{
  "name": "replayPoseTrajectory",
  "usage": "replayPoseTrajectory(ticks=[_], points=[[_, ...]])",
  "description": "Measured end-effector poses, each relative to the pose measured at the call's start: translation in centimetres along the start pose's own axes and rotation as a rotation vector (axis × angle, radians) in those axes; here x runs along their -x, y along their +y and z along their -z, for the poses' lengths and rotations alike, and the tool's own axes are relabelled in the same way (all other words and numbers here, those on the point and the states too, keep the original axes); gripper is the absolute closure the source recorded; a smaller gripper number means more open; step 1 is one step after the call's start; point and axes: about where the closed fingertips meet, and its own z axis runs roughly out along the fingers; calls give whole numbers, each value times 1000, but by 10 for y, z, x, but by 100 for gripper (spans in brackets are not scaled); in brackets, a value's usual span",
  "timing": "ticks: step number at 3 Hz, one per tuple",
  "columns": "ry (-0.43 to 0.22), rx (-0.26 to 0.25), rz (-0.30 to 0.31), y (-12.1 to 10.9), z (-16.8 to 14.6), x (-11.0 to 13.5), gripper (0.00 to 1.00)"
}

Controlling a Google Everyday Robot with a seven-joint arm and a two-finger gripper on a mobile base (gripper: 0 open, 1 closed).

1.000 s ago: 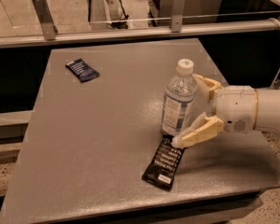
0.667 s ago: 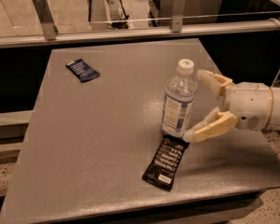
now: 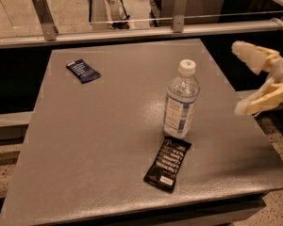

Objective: Move blue plastic bottle near rxbar chocolate

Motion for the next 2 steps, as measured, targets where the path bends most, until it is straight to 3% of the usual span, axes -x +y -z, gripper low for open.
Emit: replayPoseTrajectory(ticks=[2], points=[[-9, -8, 30, -3, 5, 15, 0]])
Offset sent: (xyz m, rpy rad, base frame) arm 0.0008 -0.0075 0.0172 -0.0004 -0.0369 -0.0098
